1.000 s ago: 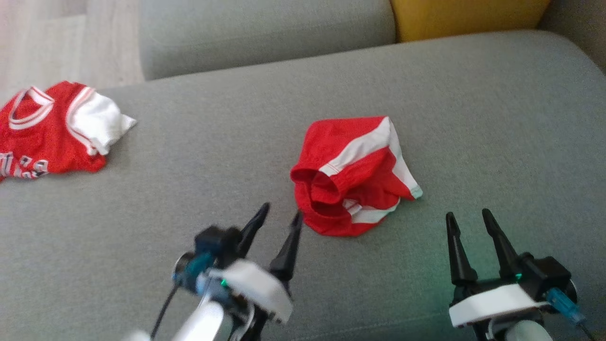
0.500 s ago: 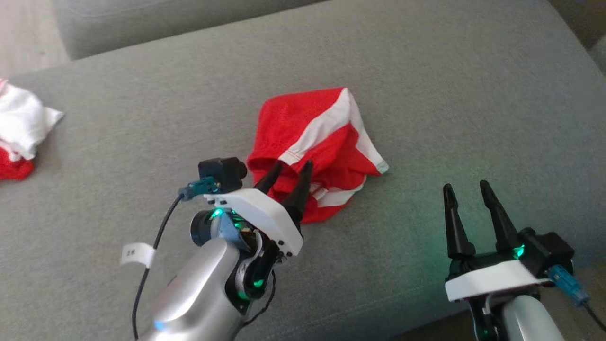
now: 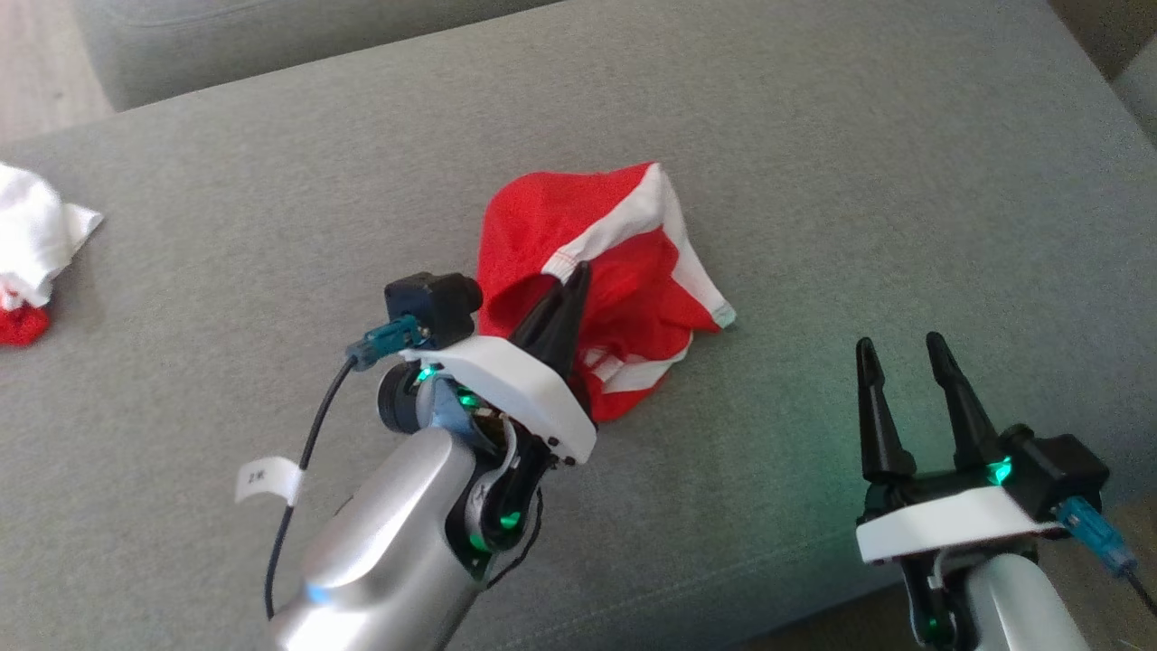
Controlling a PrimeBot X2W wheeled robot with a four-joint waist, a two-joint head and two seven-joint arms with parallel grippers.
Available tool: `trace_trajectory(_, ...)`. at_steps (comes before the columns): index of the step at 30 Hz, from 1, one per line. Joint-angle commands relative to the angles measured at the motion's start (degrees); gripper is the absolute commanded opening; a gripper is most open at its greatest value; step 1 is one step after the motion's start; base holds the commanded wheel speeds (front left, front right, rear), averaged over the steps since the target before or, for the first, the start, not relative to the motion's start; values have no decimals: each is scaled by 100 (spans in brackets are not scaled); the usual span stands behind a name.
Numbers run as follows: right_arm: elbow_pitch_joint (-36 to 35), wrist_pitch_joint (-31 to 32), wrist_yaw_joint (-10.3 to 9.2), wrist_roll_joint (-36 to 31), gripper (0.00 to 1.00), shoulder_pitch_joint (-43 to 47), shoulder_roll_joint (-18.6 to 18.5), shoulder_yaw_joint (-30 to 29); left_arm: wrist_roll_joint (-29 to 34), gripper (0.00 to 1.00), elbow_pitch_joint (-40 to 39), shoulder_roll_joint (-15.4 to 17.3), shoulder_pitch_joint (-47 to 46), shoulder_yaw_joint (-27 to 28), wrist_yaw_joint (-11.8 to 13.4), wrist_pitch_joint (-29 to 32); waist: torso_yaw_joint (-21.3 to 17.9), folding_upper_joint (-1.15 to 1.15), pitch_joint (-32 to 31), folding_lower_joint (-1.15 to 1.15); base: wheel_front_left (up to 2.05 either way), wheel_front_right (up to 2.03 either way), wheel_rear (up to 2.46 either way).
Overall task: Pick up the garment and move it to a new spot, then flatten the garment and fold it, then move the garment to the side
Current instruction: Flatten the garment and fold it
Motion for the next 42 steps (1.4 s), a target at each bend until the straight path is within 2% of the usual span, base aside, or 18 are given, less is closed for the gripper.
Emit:
trace_trajectory(1,-188,-62,-5,-5,100,-135,-29,96,55,0,-256,30,-217,160,-19,-56,82,0,-45,0,0,0,0)
trace_trajectory(6,-156,-62,-5,-48,100,-88,-29,9,138,0,-731,395,17,76,-17,72,383,0,-182,0,0,0,0)
trace_trajectory(14,-103,-62,-5,-100,100,-59,-29,-90,156,0,-1449,1310,631,339,280,280,841,0,-328,0,0,0,0)
trace_trajectory(21,-45,-62,-5,-167,100,-73,-29,-89,73,0,-1306,1812,1063,552,426,350,1056,0,-353,0,0,0,0)
trace_trajectory(29,-16,-62,-5,-216,100,-114,-29,-74,106,0,-692,1765,1194,505,417,160,1098,0,-294,0,0,0,0)
trace_trajectory(37,8,-62,-5,-244,100,-152,-29,-84,200,0,-85,1555,1180,435,353,-242,1064,0,-271,0,0,0,0)
trace_trajectory(38,9,-62,-5,-247,100,-152,-29,-87,211,40,-38,1533,1181,436,345,-311,1064,0,-282,0,0,0,0)
trace_trajectory(39,11,-62,-5,-251,100,-150,-29,-89,224,93,4,1515,1187,437,335,-386,1066,0,-301,0,0,0,0)
trace_trajectory(40,15,-62,-5,-254,100,-143,-29,-91,219,100,36,1494,1209,446,322,-460,1071,0,-327,0,0,0,0)
trace_trajectory(42,25,-62,-5,-260,100,-122,-29,-99,195,100,63,1462,1277,479,301,-591,1087,0,-380,0,0,0,0)
